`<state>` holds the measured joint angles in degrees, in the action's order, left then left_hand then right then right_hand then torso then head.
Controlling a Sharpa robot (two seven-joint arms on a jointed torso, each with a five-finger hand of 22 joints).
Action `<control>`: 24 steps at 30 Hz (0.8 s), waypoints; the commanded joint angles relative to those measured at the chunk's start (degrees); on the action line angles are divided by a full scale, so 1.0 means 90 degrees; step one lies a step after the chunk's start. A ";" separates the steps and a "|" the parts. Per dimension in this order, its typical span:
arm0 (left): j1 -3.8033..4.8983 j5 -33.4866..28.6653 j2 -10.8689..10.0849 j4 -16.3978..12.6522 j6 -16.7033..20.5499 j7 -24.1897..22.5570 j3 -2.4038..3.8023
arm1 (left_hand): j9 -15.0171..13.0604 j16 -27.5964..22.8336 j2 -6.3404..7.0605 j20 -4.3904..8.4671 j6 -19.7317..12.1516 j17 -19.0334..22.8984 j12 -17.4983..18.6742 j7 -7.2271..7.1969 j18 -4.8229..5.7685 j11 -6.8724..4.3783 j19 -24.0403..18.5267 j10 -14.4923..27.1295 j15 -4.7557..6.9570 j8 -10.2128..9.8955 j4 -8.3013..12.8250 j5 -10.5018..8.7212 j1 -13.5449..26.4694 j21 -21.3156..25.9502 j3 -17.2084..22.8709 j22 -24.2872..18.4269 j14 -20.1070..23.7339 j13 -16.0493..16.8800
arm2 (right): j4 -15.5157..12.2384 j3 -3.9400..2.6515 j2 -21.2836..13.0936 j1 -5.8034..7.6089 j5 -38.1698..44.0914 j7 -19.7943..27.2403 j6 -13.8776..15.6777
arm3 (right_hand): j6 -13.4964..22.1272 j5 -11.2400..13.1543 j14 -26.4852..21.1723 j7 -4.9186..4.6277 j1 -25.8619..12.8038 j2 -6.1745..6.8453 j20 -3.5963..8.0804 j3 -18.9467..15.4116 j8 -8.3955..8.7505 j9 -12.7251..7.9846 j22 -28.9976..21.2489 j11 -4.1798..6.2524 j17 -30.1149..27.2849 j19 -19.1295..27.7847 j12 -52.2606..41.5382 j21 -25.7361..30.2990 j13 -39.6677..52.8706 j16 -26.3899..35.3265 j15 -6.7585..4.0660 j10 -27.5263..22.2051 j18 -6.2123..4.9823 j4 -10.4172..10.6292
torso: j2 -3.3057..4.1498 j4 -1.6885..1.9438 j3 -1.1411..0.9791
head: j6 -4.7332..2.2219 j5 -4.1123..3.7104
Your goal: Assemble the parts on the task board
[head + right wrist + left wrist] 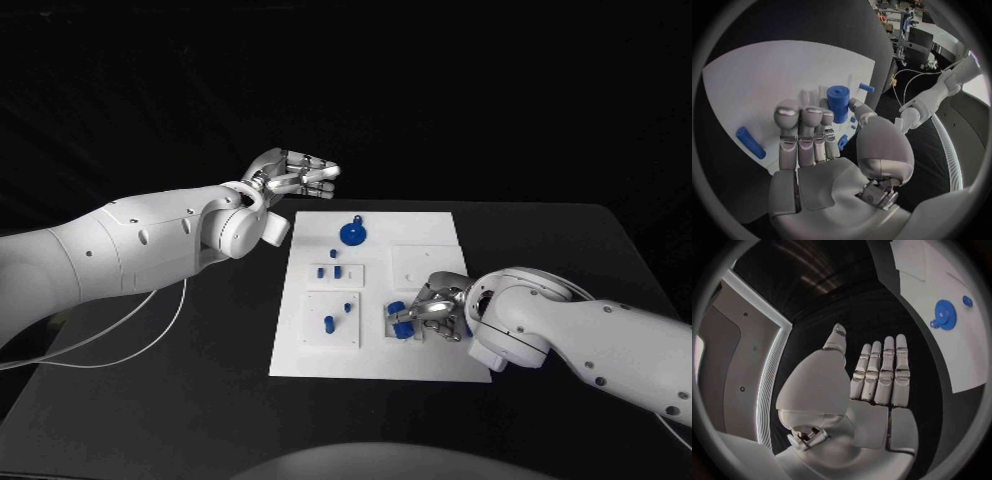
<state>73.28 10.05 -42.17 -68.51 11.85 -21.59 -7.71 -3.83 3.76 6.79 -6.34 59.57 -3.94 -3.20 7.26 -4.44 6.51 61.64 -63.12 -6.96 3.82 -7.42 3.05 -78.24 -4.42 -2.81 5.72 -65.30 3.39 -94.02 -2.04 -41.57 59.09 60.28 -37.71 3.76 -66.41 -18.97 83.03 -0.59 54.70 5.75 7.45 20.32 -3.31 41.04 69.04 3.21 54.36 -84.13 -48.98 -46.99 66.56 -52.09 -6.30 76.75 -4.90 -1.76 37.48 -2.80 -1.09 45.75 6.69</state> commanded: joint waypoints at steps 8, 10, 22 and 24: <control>0.0000 0.0016 0.0009 0.0001 -0.0118 -0.0029 0.0003 | 0.0000 -0.0030 0.0045 -0.0006 -0.0019 0.0002 -0.0021 -0.0004 0.0036 0.0020 0.0037 0.0013 -0.0038 -0.0021 -0.0042 -0.0023 -0.0003 -0.0033 -0.0011 -0.0006 0.0011 0.0002 | 0.0090 0.0007 0.0083 -0.0010 -0.0001 0.0013 0.0046 | -0.0085 0.1029 0.0001 -0.0029 -0.0076 0.0219 0.0029 0.0221 -0.0046 0.0080 0.0015 0.0014 -0.0010 -0.0328 0.0050 0.0013 -0.0041 0.0008 -0.0024 0.0009 -0.0023 0.0537 | 0.0001 0.0003 0.0004 | -0.0030 -0.0006; 0.0000 0.0016 0.0010 0.0004 -0.0119 -0.0028 0.0003 | 0.0000 -0.0030 0.0045 -0.0006 -0.0019 0.0002 -0.0021 -0.0004 0.0036 0.0020 0.0037 0.0013 -0.0038 -0.0021 -0.0042 -0.0023 -0.0003 -0.0033 -0.0011 -0.0006 0.0011 0.0002 | 0.0109 0.0007 0.0097 -0.0010 -0.0005 0.0016 0.0023 | -0.0087 0.0949 -0.0001 -0.0031 -0.0086 0.0342 0.0027 0.0219 -0.0043 0.0086 0.0021 0.0013 -0.0008 -0.0327 0.0056 0.0008 -0.0046 0.0010 -0.0021 0.0007 -0.0022 0.0639 | 0.0002 0.0001 0.0004 | -0.0022 -0.0010; 0.0000 0.0016 0.0013 0.0015 -0.0118 -0.0018 0.0002 | 0.0000 -0.0031 0.0049 -0.0013 -0.0018 0.0004 -0.0020 -0.0001 0.0031 0.0021 0.0035 0.0012 -0.0047 -0.0022 -0.0067 -0.0023 -0.0004 -0.0036 -0.0010 -0.0021 0.0038 0.0002 | 0.0155 0.0008 0.0140 -0.0010 -0.0027 0.0023 -0.0051 | -0.0102 0.1789 -0.0003 -0.0045 -0.0024 0.0646 0.0028 0.0144 -0.0045 0.0146 0.0043 0.0001 0.0025 -0.0327 0.0091 0.0017 -0.0073 0.0018 -0.0019 0.0000 -0.0022 0.1262 | 0.0000 -0.0007 0.0002 | 0.0006 0.0000; 0.0000 0.0016 0.0010 0.0015 -0.0118 -0.0013 0.0001 | 0.0000 -0.0031 0.0049 -0.0013 -0.0018 0.0004 -0.0020 -0.0001 0.0031 0.0021 0.0035 0.0012 -0.0047 -0.0022 -0.0067 -0.0023 -0.0004 -0.0036 -0.0010 -0.0021 0.0038 0.0002 | 0.0156 0.0008 0.0142 -0.0010 -0.0030 0.0028 -0.0040 | -0.0100 0.1798 -0.0005 -0.0044 -0.0047 0.0690 0.0037 0.0114 -0.0044 0.0141 0.0047 0.0005 0.0030 -0.0329 0.0102 0.0013 -0.0076 0.0023 -0.0025 0.0000 -0.0018 0.1316 | 0.0001 -0.0005 0.0002 | -0.0002 -0.0002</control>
<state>73.28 10.07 -42.14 -68.31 11.56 -21.48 -7.73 -3.83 3.76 6.78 -6.34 59.57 -3.94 -3.20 7.26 -4.44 6.51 61.64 -63.12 -7.19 3.82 -7.81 3.05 -78.24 -4.42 -2.88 5.59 -65.07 3.39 -92.52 -2.01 -40.49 59.10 60.29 -37.89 4.06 -67.16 -3.11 83.09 -0.60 54.37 11.69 7.46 21.33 -3.98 42.33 69.40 3.39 54.60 -84.12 -48.22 -46.99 65.93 -52.09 -6.21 77.13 -4.88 10.05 37.49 -2.84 -1.05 45.85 6.67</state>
